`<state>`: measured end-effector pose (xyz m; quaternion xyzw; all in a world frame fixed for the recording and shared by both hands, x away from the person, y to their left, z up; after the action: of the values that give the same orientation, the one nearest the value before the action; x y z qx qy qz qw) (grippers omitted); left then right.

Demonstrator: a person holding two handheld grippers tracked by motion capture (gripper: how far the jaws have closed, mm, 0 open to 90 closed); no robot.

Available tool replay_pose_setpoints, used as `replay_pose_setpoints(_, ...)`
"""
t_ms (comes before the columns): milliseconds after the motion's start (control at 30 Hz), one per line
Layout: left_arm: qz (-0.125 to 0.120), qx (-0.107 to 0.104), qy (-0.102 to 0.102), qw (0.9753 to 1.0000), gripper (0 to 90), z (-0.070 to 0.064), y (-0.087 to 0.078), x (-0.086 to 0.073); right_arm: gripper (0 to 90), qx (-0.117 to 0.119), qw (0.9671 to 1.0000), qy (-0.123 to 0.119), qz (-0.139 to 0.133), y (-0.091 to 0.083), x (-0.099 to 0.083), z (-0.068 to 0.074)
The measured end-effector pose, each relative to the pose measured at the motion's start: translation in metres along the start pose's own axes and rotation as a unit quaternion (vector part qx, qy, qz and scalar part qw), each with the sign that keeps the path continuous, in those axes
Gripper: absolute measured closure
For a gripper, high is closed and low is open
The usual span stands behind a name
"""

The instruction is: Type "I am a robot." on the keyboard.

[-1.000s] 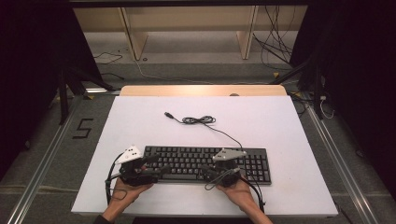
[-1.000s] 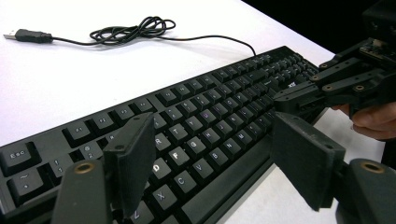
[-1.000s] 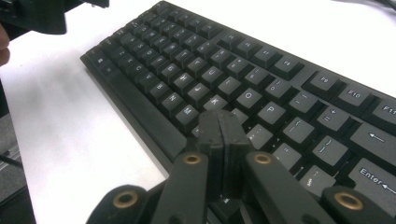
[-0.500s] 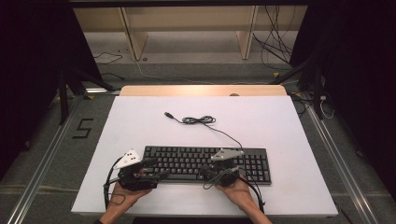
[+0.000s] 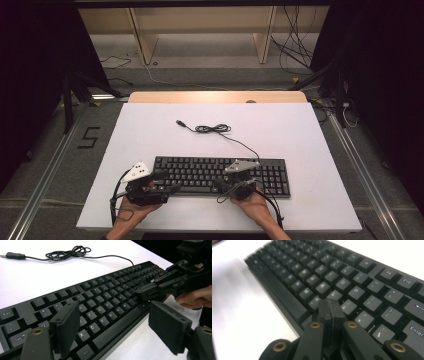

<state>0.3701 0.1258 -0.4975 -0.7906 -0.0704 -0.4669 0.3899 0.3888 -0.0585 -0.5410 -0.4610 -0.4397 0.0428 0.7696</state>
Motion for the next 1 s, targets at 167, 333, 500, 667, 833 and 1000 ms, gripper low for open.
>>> replay_pose_setpoints(167, 0.0, 0.001, -0.001, 1.0, 24.8, 0.001, 0.0, 0.0, 90.0, -0.009, 0.9999, -0.006, 0.0, 0.002, -0.001, 0.0)
replay_pose_setpoints(333, 0.001, 0.001, 0.0, 1.0, 24.8, 0.001, 0.0, 0.0, 90.0, -0.009, 1.0, -0.004, -0.002, 0.002, 0.0, 0.0)
replay_pose_setpoints(500, -0.001, 0.003, -0.002, 1.0, 24.8, 0.003, 0.0, 0.0, 86.4, -0.002, 0.9999, 0.007, -0.012, -0.002, 0.002, -0.002)
replay_pose_setpoints(667, -0.001, 0.003, -0.001, 1.0, 24.8, 0.003, 0.0, 0.0, 80.7, 0.01, 0.9996, 0.013, -0.024, -0.009, 0.005, -0.002)
replay_pose_setpoints(833, -0.002, 0.004, -0.002, 1.0, 24.8, 0.003, 0.0, 0.0, 74.9, 0.019, 0.999, 0.016, -0.038, -0.019, 0.008, -0.002)
replay_pose_setpoints(1000, -0.002, 0.003, -0.001, 1.0, 24.8, 0.003, 0.0, 0.0, 69.8, 0.021, 0.9984, 0.016, -0.049, -0.028, 0.008, -0.004)
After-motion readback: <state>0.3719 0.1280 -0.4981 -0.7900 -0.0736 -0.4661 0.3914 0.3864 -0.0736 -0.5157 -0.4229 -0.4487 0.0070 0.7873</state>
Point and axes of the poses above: each handheld gripper's, and its own axes: y roughly forward along the jaws, x roughly out of its top, z roughly to its left, the point moved 9 cm from there along y, roughly forward along the jaws, and after that the axes turned 8 degrees about z, right-handed, at the moved point
